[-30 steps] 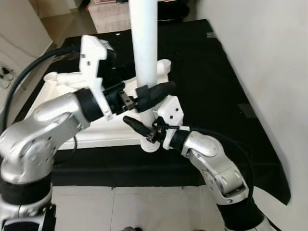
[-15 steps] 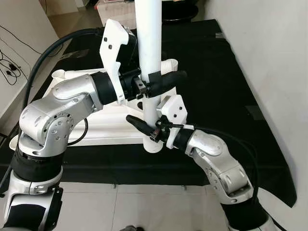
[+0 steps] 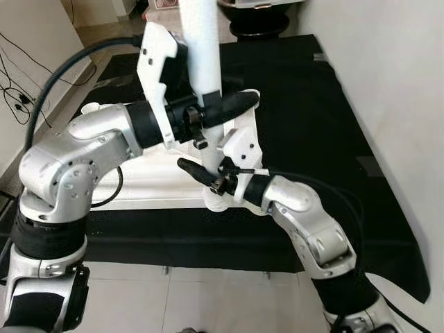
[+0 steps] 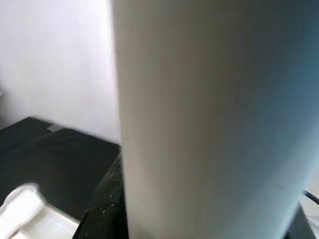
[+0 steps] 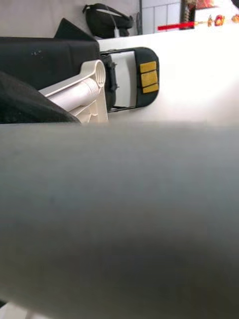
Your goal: Building children table
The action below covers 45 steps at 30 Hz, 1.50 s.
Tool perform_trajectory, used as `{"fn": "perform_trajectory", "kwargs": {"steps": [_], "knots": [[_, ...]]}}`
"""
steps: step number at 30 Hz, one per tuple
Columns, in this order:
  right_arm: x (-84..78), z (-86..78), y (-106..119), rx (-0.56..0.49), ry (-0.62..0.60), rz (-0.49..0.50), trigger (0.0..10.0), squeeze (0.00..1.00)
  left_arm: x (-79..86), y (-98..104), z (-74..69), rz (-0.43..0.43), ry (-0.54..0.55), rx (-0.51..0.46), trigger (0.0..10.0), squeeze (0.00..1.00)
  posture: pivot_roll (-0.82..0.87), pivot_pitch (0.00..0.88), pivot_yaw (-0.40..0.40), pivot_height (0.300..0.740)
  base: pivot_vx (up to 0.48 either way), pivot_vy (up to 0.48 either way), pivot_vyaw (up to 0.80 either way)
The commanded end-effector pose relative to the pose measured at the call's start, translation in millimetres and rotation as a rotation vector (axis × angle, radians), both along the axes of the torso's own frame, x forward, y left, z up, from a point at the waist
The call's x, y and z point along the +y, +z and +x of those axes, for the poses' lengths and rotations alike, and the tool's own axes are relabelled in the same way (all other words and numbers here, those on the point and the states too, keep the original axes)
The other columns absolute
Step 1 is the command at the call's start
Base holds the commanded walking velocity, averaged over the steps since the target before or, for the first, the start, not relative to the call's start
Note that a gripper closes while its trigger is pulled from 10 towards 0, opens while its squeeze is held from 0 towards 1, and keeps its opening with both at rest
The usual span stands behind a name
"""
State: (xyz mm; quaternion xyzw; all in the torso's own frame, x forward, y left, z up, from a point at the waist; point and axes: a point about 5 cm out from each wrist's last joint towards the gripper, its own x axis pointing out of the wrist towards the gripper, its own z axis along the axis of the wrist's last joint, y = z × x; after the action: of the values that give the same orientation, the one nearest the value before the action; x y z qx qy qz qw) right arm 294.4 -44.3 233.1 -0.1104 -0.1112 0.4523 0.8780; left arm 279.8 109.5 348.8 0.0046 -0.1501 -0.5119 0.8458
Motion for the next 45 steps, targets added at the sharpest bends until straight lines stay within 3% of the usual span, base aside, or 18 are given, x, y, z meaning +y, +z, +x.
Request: {"fn": "perform_trajectory", "kwargs": {"steps": [1, 2, 3, 4, 6, 9, 10, 11, 16, 20, 21, 29, 39, 40, 41, 42, 43, 45], "knots": [[5.1, -1.9, -2, 0.049, 0.058, -0.007, 10.0, 1.00, 7.8, -1, -7.4, -0.026, -0.152, 0.062, 0.0, 0.00, 0.05, 0.070, 0.081, 0.740, 0.000, 0.000, 0.00], [5.1, -1.9, -2, 0.049, 0.058, -0.007, 10.0, 1.00, 7.8, -1, -7.4, -0.026, -0.152, 0.062, 0.0, 0.00, 0.05, 0.070, 0.081, 0.740, 0.000, 0.000, 0.00], [5.0, -2.0, -2, 0.107, 0.110, 0.004, 10.0, 1.00, 11.3, -11, -17.9, -0.036, -0.347, 0.143, 0.0, 0.00, 0.04, 0.062, 0.076, 0.740, 0.000, 0.000, 0.00], [5.0, -2.0, -2, 0.107, 0.110, 0.004, 10.0, 1.00, 11.3, -11, -17.9, -0.036, -0.347, 0.143, 0.0, 0.00, 0.04, 0.062, 0.076, 0.740, 0.000, 0.000, 0.00], [6.4, -4.9, -4, 0.188, 0.223, -0.020, 10.0, 1.00, 17.2, -24, -32.4, -0.040, -0.606, 0.245, 0.0, 0.00, 0.03, 0.057, 0.075, 0.740, 0.000, 0.000, 0.00], [6.9, -7.0, -8, 0.233, 0.275, -0.062, 10.0, 0.95, 19.4, -30, -37.2, -0.014, -0.677, 0.264, 0.0, 0.00, 0.02, 0.049, 0.073, 0.740, 0.000, 0.000, 0.00], [7.0, -11.0, -13, 0.299, 0.339, -0.138, 10.0, 0.25, 20.7, -40, -42.4, 0.059, -0.738, 0.278, 0.0, 0.00, 0.02, 0.051, 0.070, 0.740, 0.000, 0.000, 0.00], [7.0, -11.9, -14, 0.314, 0.351, -0.153, 10.0, 0.00, 20.9, -42, -43.4, 0.076, -0.749, 0.280, 0.0, 0.00, 0.02, 0.051, 0.070, 0.740, 0.000, 0.000, 0.00], [11.2, -17.1, -23, 0.417, 0.361, -0.206, 10.0, 0.00, 10.7, -43, -38.5, 0.147, -0.718, 0.230, 0.0, 0.00, 0.01, 0.055, 0.065, 0.740, 0.000, 0.000, 0.00], [14.6, -14.8, -30, 0.493, 0.306, -0.190, 10.0, 0.00, 4.0, -43, -32.8, 0.156, -0.681, 0.204, 0.0, 0.00, 0.02, 0.058, 0.064, 0.740, 0.000, 0.000, 0.00], [15.5, -13.6, -32, 0.511, 0.284, -0.184, 0.0, 0.00, 2.0, -43, -31.6, 0.153, -0.676, 0.198, 0.0, 0.00, 0.02, 0.059, 0.065, 0.740, 0.000, 0.000, 0.00], [16.1, -12.0, -36, 0.591, 0.235, -0.136, 0.0, 0.00, 0.4, -46, -31.7, 0.177, -0.697, 0.175, 0.0, 0.00, 0.02, 0.066, 0.067, 0.740, 0.000, 0.000, 0.00], [18.5, -5.1, -28, 0.572, 0.176, -0.033, 0.0, 0.00, 0.2, -41, -28.3, 0.155, -0.669, 0.125, 0.0, 0.00, 0.02, 0.072, 0.063, 0.740, 0.000, 0.000, 0.00], [18.4, -2.4, -25, 0.557, 0.160, -0.006, 0.0, 0.00, 0.2, -40, -25.7, 0.142, -0.637, 0.124, 2.8, 0.00, 0.02, 0.075, 0.063, 0.740, 0.000, 0.000, 0.00], [18.4, -2.4, -25, 0.557, 0.160, -0.006, 0.0, 0.00, 0.2, -40, -25.7, 0.142, -0.637, 0.124, 2.8, 0.00, 0.02, 0.075, 0.063, 0.740, 0.000, 0.000, 0.00], [17.4, 1.1, -20, 0.529, 0.138, 0.022, 0.0, 0.00, 0.5, -35, -19.8, 0.107, -0.570, 0.121, 10.0, 1.00, 0.02, 0.080, 0.062, 0.740, 0.000, 0.000, 0.00], [15.0, 5.6, -15, 0.498, 0.116, 0.056, 0.0, 0.00, 4.1, -29, -17.2, 0.066, -0.531, 0.117, 10.0, 1.00, 0.02, 0.083, 0.062, 0.740, 0.000, 0.000, 0.00], [15.0, 5.6, -15, 0.498, 0.116, 0.056, 0.0, 0.00, 4.1, -29, -17.2, 0.066, -0.531, 0.117, 10.0, 1.00, 0.02, 0.083, 0.062, 0.740, 0.000, 0.000, 0.00]]}}
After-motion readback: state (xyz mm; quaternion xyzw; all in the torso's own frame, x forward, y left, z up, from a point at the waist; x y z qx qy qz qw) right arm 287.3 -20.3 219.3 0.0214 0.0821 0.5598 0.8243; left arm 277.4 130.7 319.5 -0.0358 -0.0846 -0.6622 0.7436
